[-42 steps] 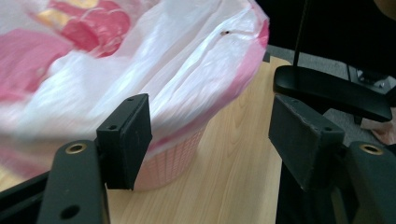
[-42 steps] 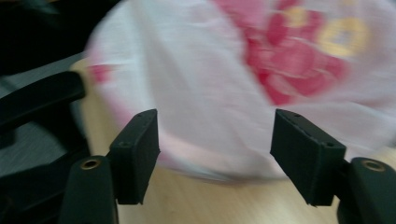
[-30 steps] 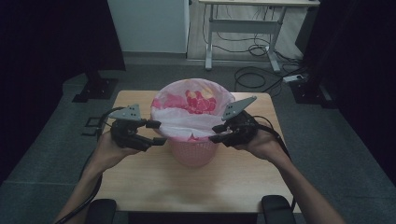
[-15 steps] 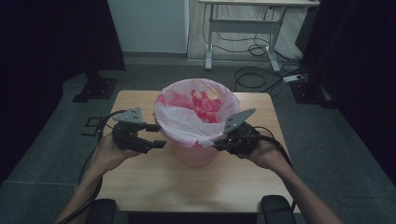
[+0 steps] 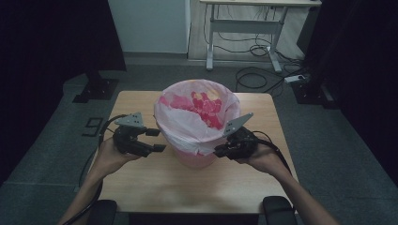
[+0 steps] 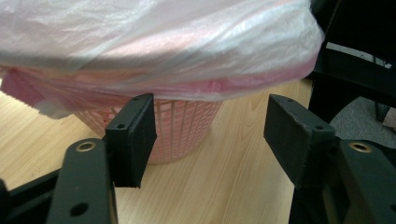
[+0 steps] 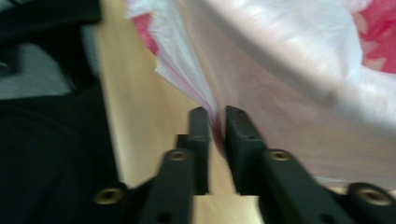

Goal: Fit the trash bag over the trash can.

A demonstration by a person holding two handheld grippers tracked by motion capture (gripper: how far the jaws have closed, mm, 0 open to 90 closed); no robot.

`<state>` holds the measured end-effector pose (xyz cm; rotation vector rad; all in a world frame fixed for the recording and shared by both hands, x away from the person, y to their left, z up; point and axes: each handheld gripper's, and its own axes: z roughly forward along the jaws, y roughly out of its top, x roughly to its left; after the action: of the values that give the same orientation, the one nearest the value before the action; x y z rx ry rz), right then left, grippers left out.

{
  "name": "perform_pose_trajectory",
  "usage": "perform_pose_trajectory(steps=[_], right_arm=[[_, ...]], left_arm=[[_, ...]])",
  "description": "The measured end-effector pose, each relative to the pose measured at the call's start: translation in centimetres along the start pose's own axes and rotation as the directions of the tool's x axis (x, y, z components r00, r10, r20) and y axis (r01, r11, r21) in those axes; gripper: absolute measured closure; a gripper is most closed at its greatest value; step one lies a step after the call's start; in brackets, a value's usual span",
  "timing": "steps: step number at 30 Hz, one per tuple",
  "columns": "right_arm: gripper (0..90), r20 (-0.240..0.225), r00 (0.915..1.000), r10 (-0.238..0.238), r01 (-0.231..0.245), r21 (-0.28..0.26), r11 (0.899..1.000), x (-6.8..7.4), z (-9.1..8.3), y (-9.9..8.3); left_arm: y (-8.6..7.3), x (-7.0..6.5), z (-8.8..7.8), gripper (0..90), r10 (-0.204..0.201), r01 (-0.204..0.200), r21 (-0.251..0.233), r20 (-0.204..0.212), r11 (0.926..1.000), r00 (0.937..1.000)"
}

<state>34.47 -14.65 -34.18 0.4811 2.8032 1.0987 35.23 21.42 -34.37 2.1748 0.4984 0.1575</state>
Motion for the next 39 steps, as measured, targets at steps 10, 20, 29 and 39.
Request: perform_pose_trajectory(steps=[10, 20, 29, 39], right_arm=[[34.1, -0.008, 0.9992, 0.039, -0.04, -0.139, 0.989, -0.9, -4.4, 1.2], [21.3, 0.066, 0.9947, 0.079, -0.069, -0.152, 0.986, -2.5, -4.1, 3.0], [21.4, 0.107, 0.987, 0.12, -0.104, -0.149, 0.983, -4.3, -3.6, 3.7], [25.7, 0.134, 0.9851, 0.108, -0.092, -0.119, 0.989, -5.5, -2.4, 6.3]], left_arm=[[-5.4, 1.5, 2.5, 13.5, -0.055, 0.054, -0.012, -0.079, 0.9985, 0.9953], [-10.3, 2.0, 6.5, 0.0, -0.08, 0.089, 0.05, -0.165, 0.9947, 0.983], [-13.4, 2.7, 9.2, 0.0, -0.134, 0.151, 0.075, -0.193, 0.9857, 0.9721], [-15.5, 3.2, 11.5, 0.0, -0.117, 0.148, 0.153, -0.191, 0.9771, 0.9746]])
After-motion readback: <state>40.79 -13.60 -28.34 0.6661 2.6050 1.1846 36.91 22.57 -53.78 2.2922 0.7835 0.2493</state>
